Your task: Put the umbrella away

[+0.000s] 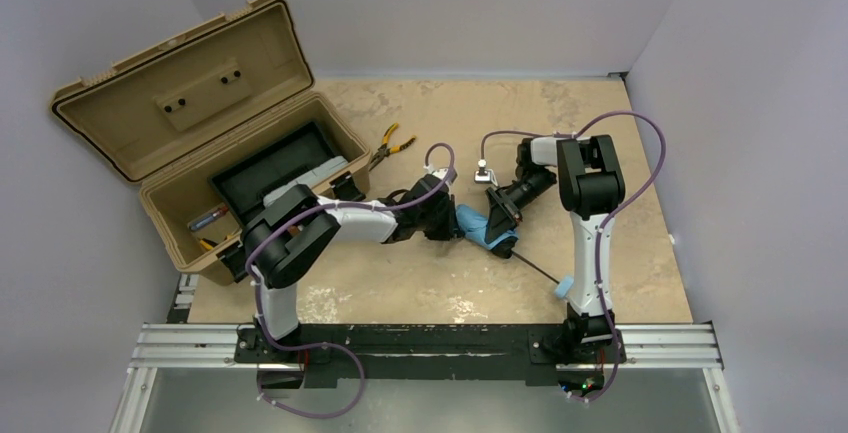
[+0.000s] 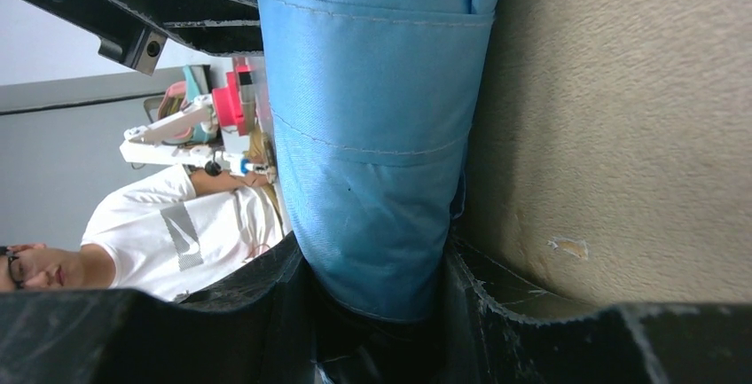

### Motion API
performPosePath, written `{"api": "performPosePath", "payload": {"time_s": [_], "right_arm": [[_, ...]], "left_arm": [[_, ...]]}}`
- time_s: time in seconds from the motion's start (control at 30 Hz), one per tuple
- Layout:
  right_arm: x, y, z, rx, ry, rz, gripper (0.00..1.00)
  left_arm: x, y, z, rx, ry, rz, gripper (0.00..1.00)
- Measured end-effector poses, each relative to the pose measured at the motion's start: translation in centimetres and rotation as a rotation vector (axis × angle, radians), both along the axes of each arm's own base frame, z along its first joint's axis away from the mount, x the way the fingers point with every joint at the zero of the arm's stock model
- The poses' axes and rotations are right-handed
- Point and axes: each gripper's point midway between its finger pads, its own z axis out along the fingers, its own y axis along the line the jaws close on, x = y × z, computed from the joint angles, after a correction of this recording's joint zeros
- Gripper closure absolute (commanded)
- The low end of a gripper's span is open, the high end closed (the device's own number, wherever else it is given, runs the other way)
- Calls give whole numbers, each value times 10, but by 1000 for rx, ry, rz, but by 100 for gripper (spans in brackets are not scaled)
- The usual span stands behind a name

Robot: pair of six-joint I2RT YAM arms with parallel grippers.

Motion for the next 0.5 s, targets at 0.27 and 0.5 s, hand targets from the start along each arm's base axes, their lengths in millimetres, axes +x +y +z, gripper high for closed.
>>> {"api": "performPosePath", "payload": {"time_s": [0.27, 0.5], "right_arm": [[1, -2, 0, -11, -8, 7, 94], [11, -13, 3, -94, -303, 224, 91]], "left_arm": [[2, -2, 4, 8, -50, -35, 89], [-58, 67, 34, 178, -256, -116, 55]]}}
